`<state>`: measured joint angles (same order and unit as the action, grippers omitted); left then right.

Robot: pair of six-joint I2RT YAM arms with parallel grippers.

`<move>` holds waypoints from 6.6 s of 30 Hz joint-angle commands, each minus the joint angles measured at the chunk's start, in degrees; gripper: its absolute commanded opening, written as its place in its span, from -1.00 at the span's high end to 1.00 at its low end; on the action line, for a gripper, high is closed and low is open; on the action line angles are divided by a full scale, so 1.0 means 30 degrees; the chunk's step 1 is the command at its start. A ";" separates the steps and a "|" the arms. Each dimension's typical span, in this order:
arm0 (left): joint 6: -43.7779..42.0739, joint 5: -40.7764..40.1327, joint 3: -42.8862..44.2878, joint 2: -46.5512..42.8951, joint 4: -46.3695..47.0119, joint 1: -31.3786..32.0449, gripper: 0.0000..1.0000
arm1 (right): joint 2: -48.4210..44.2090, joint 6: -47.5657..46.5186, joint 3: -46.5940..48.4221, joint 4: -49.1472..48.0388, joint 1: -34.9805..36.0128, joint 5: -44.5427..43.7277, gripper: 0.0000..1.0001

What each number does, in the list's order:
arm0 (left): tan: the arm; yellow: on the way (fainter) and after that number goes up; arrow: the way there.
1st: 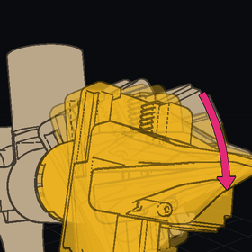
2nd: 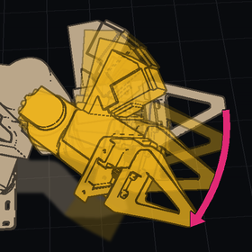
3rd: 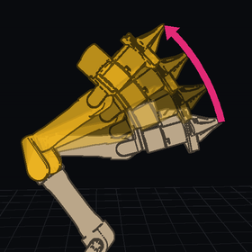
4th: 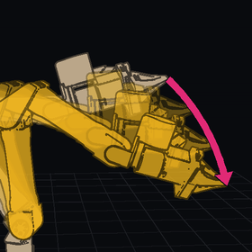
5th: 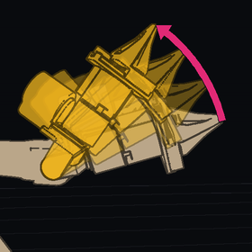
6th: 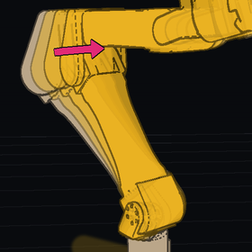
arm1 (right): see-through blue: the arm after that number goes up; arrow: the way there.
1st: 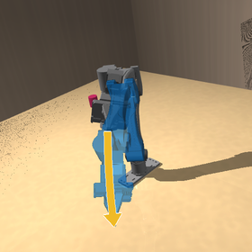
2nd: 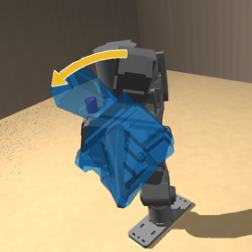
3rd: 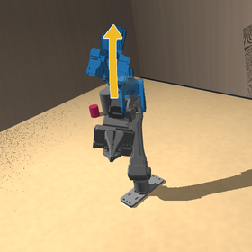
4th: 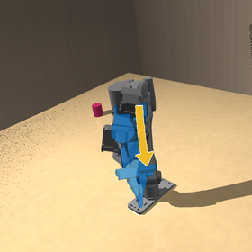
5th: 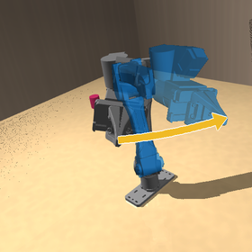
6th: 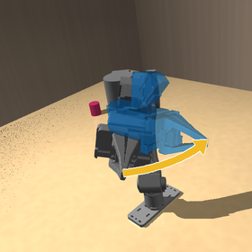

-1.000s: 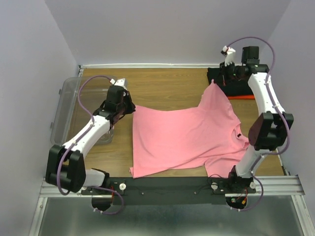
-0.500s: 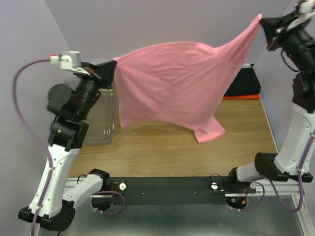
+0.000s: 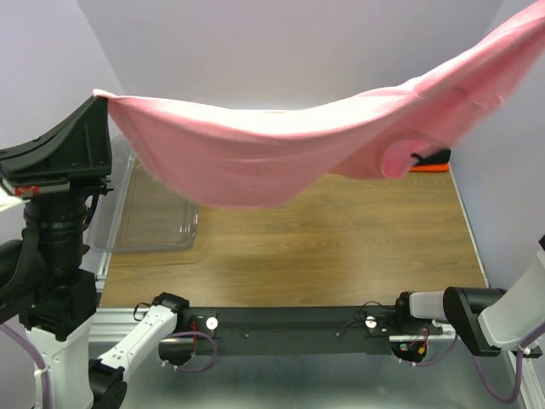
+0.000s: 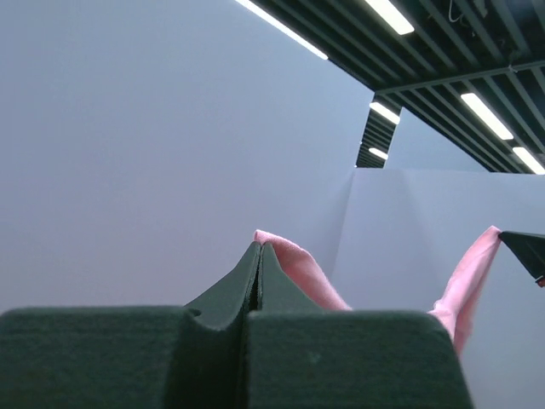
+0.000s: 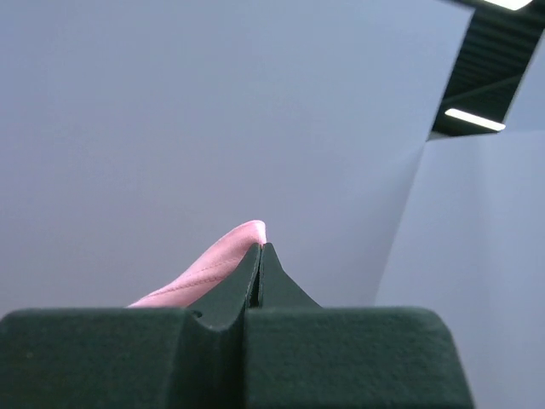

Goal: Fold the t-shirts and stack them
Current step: Flatten the tshirt out, then fold the tshirt

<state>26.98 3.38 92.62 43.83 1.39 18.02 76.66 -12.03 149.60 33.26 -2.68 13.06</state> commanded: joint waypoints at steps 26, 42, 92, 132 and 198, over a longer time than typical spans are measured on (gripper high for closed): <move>0.0790 -0.5370 -1.3386 1.0018 0.3433 -0.0030 1.00 | 0.0537 -0.1117 -2.8581 -1.3230 0.0043 0.3256 0.99; -0.0263 -0.6341 -0.6148 2.1128 0.0709 -0.0704 1.00 | 0.9718 0.1080 -2.4645 -1.5481 0.0043 0.2532 0.99; -0.3017 -0.6340 -0.4886 2.1952 -0.0052 -0.2081 1.00 | 0.0404 0.0554 -3.2492 -1.4689 -0.1187 0.2736 0.99; -0.3867 -0.6106 -0.6937 2.0018 -0.0023 -0.2111 1.00 | -0.1677 0.0261 -3.4866 -1.3751 -0.2095 0.3381 0.99; -0.4512 -0.7248 -0.6703 2.1072 -0.0990 -0.2111 1.00 | -0.5368 -0.0794 -3.6624 -1.1144 -0.2858 0.5490 0.99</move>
<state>14.33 -15.73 72.18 106.10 -0.60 12.05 62.19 -13.58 40.75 -1.26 -10.90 28.01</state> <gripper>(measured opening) 0.005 0.006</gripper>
